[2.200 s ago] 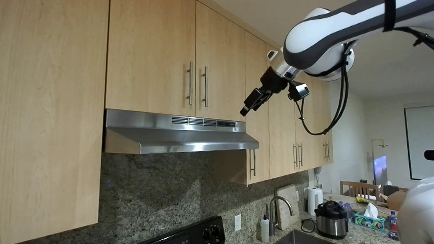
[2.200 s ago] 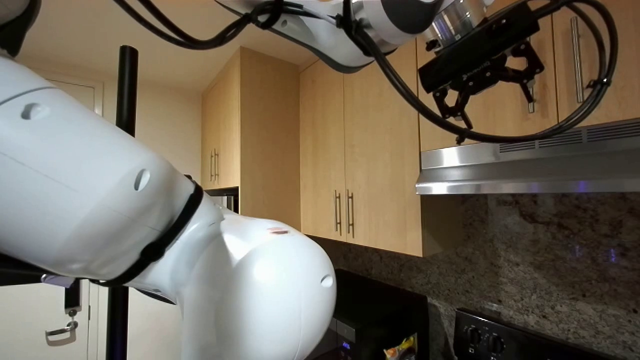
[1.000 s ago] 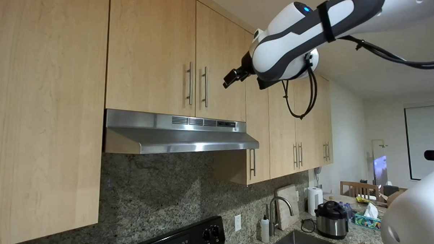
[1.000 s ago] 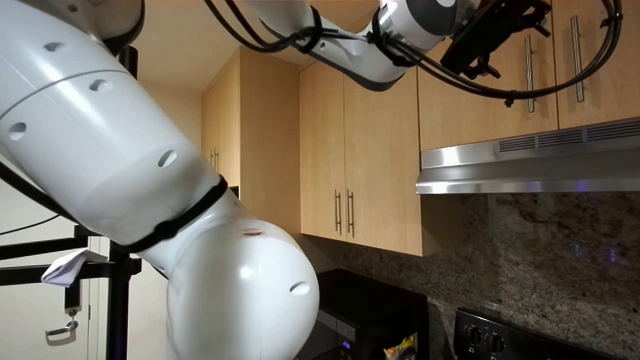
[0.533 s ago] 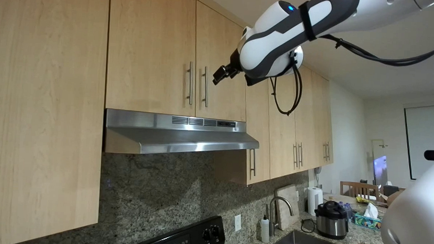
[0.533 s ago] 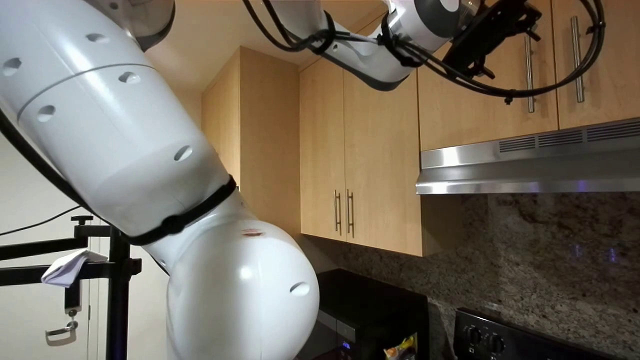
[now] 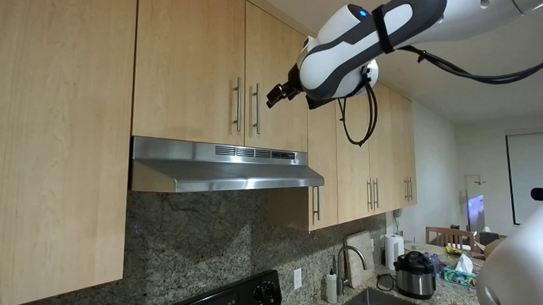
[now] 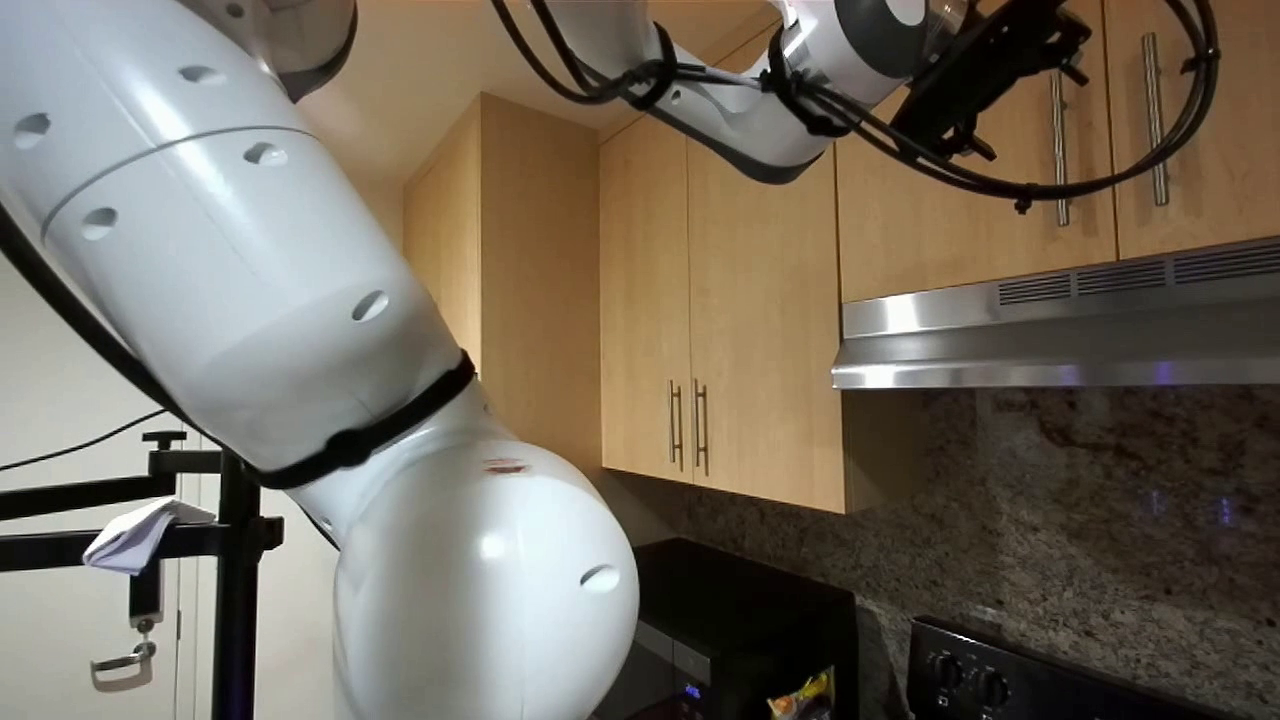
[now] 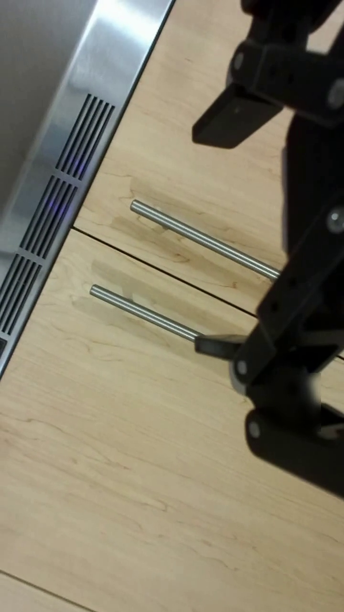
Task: Open the right door of the cabinet above the stove
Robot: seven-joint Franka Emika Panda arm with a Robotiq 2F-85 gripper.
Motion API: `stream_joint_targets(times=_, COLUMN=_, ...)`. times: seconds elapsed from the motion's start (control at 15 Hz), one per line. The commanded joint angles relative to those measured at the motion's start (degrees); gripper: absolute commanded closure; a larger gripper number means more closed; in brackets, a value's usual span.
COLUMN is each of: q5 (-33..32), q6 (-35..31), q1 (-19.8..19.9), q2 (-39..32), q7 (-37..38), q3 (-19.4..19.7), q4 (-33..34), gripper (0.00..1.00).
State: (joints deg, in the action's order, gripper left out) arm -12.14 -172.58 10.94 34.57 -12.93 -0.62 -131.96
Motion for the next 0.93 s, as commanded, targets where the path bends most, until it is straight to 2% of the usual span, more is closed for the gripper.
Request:
stream_joint_targets(times=0.0, q5=-0.5, q6=-3.8, q1=0.5, q2=-5.1, q7=3.3, q3=-0.6, q4=3.6, gripper=0.0)
stream_joint_targets(times=0.13, q5=-1.1, q6=-5.4, q1=1.8, q2=-8.0, q7=4.2, q3=-1.3, q4=6.2, gripper=0.0)
stream_joint_targets(times=0.2, q5=-0.7, q6=-6.4, q1=3.8, q2=-9.4, q7=4.5, q3=-2.8, q4=7.2, gripper=0.0)
stream_joint_targets(times=0.47, q5=-1.6, q6=-3.8, q1=12.4, q2=-15.4, q7=8.7, q3=-8.4, q4=14.5, gripper=0.0)
stream_joint_targets(times=0.6, q5=-1.4, q6=-2.2, q1=14.5, q2=-17.5, q7=9.4, q3=-10.0, q4=17.3, gripper=0.0)
stream_joint_targets(times=0.87, q5=0.7, q6=3.0, q1=11.9, q2=-20.8, q7=6.9, q3=-10.0, q4=21.5, gripper=0.0)
